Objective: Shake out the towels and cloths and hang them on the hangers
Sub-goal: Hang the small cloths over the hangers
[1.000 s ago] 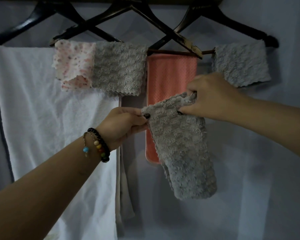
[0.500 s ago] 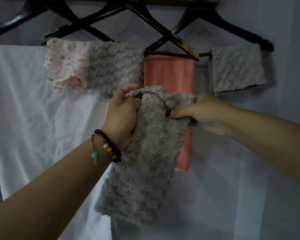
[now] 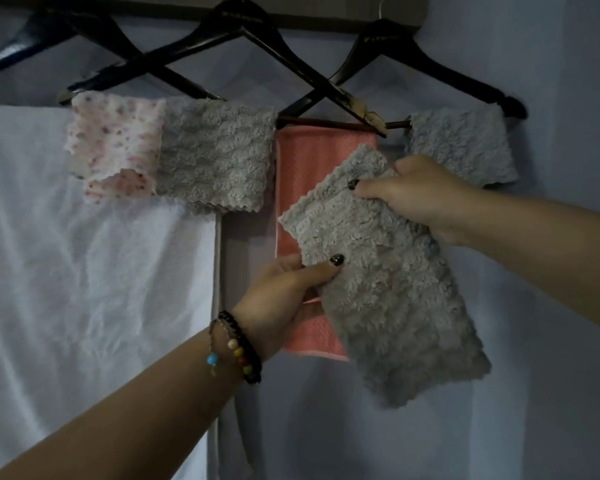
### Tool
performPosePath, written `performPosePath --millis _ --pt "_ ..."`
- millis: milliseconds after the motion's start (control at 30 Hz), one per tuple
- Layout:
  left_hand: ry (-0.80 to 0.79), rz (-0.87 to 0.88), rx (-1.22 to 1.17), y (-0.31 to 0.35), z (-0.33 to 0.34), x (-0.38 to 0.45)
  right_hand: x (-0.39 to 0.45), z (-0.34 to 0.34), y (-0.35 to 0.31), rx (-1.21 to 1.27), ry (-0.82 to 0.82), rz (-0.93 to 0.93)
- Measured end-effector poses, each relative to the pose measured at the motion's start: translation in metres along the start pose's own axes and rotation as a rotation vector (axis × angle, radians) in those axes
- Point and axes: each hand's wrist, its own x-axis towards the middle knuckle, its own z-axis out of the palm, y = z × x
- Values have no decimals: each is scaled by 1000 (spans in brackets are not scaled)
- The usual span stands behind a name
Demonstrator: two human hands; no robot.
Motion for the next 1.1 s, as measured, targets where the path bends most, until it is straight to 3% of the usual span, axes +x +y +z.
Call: performPosePath --millis 133,200,367,600,833,967,1100 --pt "56 54 -31 5 9 12 -3 -6 14 124 -16 81" --pt "76 123 -28 14 11 16 -4 -10 18 247 -109 164" --pt "15 230 24 36 11 23 -12 -28 20 128 -413 210" --pt "39 437 424 97 2 54 29 -47 -24 -297 -77 60" --pt "305 627 859 188 -7 105 105 -43 -73 81 -37 96" --pt "357 574 803 209 -11 128 132 -20 -77 333 -10 54" --pt "362 466 578 209 -14 143 158 2 -75 357 209 -72"
